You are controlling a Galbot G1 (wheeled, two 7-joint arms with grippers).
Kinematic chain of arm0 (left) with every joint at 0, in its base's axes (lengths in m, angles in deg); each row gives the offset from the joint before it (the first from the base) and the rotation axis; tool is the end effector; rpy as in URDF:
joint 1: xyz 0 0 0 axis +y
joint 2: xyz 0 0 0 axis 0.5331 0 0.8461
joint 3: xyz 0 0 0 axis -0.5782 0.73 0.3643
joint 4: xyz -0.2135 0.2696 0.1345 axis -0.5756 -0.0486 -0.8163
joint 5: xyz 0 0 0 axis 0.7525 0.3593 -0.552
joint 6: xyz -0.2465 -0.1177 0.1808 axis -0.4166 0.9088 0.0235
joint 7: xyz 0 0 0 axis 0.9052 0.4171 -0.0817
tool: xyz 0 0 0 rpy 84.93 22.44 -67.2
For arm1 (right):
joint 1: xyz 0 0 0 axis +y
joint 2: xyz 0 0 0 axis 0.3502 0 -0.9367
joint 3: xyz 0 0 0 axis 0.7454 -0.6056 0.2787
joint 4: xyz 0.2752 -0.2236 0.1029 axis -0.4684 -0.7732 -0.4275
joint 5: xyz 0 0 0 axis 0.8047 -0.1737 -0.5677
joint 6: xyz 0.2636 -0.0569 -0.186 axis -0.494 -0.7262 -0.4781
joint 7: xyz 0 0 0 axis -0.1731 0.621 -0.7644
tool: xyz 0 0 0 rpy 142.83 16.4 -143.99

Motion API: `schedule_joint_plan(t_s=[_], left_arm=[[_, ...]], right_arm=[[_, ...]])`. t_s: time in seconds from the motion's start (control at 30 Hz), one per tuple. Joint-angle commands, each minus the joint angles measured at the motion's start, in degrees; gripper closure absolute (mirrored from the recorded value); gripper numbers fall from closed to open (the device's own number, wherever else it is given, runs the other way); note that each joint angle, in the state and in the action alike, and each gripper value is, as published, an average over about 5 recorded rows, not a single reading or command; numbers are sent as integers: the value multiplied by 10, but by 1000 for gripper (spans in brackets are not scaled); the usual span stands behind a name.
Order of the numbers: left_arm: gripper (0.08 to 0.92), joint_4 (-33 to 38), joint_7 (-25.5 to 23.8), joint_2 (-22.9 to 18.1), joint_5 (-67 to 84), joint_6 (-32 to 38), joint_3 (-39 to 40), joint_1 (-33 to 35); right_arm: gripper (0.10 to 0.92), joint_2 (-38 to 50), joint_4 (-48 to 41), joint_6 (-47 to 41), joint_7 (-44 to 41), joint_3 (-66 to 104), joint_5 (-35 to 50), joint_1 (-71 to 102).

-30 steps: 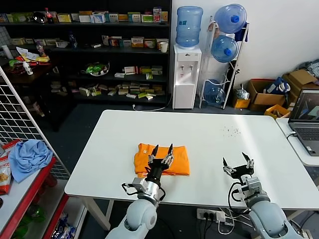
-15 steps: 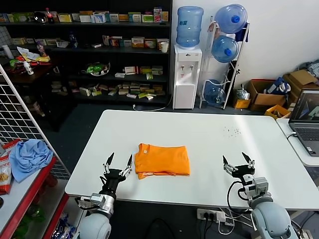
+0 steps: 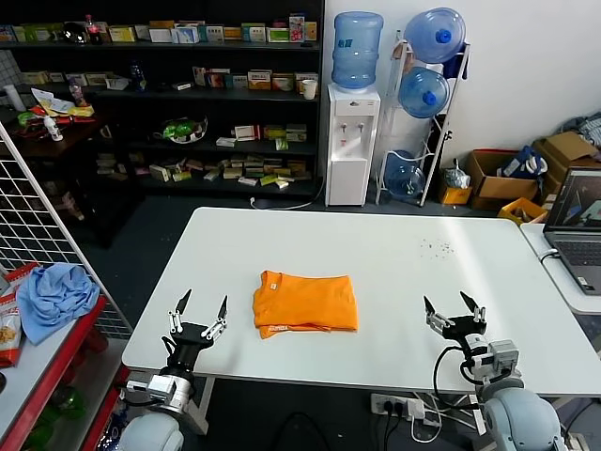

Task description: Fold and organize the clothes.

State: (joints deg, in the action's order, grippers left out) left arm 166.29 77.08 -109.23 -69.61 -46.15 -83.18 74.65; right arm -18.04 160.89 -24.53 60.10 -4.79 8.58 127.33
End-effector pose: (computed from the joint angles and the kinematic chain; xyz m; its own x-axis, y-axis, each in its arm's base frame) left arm 0.2120 0.0744 -0.3981 -0.9893 0.1367 -0.0502 0.1277 0.9801 0.1519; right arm 0.2260 -0.1418 -0.3373 -0.9636 -0.0457 0.2636 -0.0756 0.9916 -0.1046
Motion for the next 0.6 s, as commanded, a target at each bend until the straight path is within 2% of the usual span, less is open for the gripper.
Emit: schedule_joint_plan(t_s=[0.03,0.6], left_arm=[[177,35,-7,11,-24,-25,-20,17],[177,56,-27,4,-3,-70,-17,22]], right_arm=[[203,-12,13,-4,-25,18,0,10],[203,-16,45,-6,-19,-4,-44,15]])
